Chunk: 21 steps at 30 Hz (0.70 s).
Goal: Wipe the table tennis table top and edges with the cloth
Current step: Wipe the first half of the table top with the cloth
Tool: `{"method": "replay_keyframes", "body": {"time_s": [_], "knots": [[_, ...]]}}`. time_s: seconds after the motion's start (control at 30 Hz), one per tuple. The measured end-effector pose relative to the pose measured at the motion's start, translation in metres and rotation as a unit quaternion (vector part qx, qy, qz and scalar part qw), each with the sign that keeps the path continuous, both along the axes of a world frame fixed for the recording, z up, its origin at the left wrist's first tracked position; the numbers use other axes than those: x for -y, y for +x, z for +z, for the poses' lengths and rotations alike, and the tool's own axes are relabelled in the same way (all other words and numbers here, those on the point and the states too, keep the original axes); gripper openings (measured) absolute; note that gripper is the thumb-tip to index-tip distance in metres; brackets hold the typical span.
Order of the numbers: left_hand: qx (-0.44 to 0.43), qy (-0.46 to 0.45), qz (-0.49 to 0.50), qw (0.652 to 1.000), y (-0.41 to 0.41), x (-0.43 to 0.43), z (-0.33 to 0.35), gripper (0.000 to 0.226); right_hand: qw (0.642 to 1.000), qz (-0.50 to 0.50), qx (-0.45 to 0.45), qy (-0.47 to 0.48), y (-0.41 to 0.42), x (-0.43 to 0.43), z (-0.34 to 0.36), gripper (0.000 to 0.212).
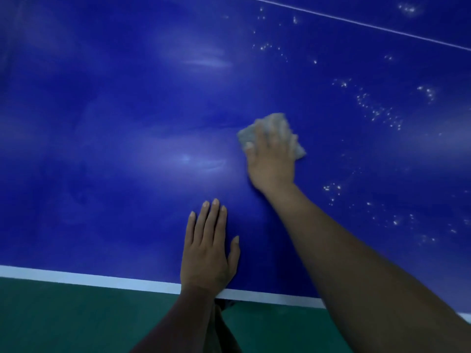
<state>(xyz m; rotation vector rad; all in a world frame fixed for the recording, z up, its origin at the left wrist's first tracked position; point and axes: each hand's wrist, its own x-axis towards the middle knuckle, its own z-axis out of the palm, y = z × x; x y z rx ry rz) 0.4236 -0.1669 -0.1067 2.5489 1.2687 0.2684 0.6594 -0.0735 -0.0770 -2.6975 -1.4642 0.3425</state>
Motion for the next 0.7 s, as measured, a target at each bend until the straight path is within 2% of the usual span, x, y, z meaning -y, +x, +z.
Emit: {"method": "replay_keyframes", "body": {"time_s": [0.1, 0.23, 0.3, 0.4, 0.5, 0.6, 0.7], "knots": [[0.015, -0.029, -0.003, 0.999, -0.002, -0.003, 0.004, 0.068, 0.997, 0.074, -0.018, -0.014, -0.046, -0.032, -0.006, 0.065], [0.04, -0.061, 0.009, 0.997, -0.003, -0.003, 0.007, 0.066, 0.995, 0.088, -0.039, 0.01, -0.022, -0.04, -0.008, 0.065], [0.068, -0.07, 0.017, 0.995, -0.003, -0.006, 0.009, 0.061, 0.998, 0.053, -0.028, 0.02, 0.008, -0.028, -0.009, 0.064], [0.095, -0.06, 0.011, 0.994, 0.002, -0.023, 0.014, 0.045, 0.998, -0.057, 0.002, 0.01, 0.062, 0.002, -0.005, 0.06], [0.116, -0.04, 0.015, 0.992, 0.023, -0.074, 0.02, 0.032, 0.986, -0.167, -0.007, -0.007, 0.101, 0.034, 0.001, 0.062], [0.137, -0.009, 0.053, 0.989, 0.066, -0.142, 0.026, 0.024, 0.968, -0.25, -0.013, -0.016, 0.098, 0.036, 0.001, 0.063], [0.136, -0.007, 0.058, 0.989, 0.116, -0.189, 0.028, 0.026, 0.971, -0.239, 0.01, -0.008, 0.067, -0.003, -0.001, 0.061]]}}
